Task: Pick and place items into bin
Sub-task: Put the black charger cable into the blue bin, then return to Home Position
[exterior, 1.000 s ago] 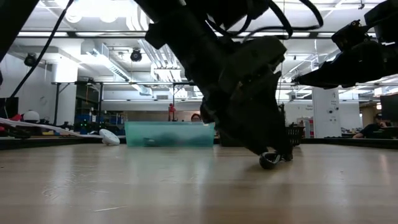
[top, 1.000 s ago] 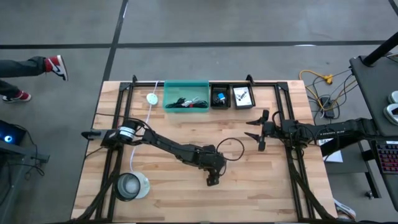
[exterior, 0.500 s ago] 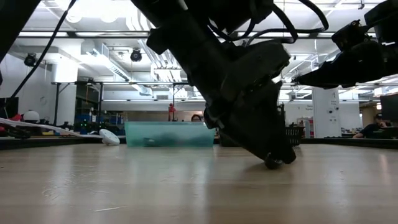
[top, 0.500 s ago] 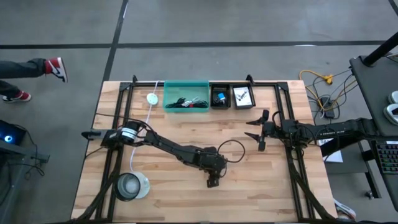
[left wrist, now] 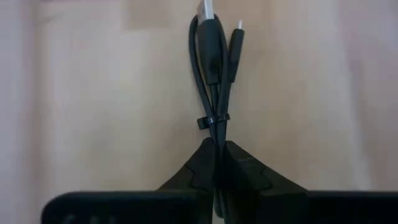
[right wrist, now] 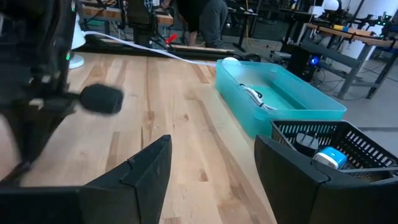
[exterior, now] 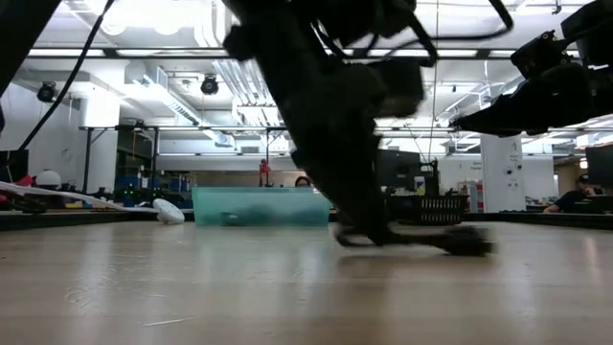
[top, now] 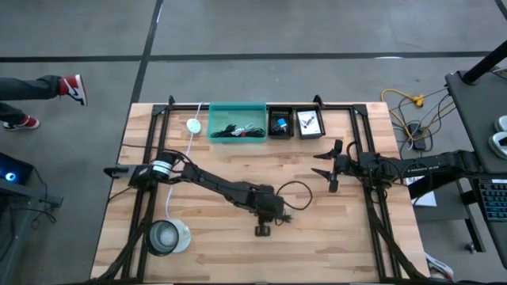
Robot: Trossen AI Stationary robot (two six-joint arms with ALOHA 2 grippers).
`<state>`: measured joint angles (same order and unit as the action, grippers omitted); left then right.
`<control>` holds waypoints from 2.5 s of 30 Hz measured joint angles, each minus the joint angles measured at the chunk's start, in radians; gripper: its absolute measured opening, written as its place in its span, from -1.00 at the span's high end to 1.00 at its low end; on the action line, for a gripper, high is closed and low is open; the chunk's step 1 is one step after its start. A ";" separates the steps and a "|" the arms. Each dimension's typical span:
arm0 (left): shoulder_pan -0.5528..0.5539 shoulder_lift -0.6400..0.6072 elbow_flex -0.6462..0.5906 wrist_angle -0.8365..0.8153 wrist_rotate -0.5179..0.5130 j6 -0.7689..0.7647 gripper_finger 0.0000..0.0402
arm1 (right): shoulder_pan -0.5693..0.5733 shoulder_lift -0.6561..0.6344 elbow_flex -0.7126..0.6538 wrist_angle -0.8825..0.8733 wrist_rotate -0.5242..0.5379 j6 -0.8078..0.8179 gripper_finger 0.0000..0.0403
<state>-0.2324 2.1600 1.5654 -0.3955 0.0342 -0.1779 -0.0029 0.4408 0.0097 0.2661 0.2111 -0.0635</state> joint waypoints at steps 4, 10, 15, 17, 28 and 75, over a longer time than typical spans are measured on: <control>0.014 -0.078 0.042 -0.210 -0.188 0.037 0.98 | 0.000 0.001 0.000 0.000 -0.001 0.000 -0.07; 0.092 -0.238 0.053 -0.366 -0.415 0.082 0.99 | 0.000 0.001 0.000 0.000 -0.001 0.000 -0.07; 0.223 -0.353 0.014 -0.373 -0.435 0.116 0.99 | 0.000 0.000 0.000 0.000 0.001 0.000 -0.07; 0.291 -0.373 -0.007 -0.383 -0.436 0.118 0.99 | 0.000 0.001 0.000 0.000 0.001 0.000 -0.07; 0.614 -0.394 -0.093 -0.344 -0.301 0.291 0.90 | 0.000 0.001 0.000 0.000 0.000 0.004 -0.07; 0.119 -1.670 -1.425 0.825 -0.099 0.361 1.00 | 0.001 0.001 0.000 -0.046 -0.009 0.034 -0.07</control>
<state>-0.1131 0.4902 0.1401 0.4297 -0.0653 0.1829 -0.0021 0.4416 0.0097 0.2203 0.2020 -0.0296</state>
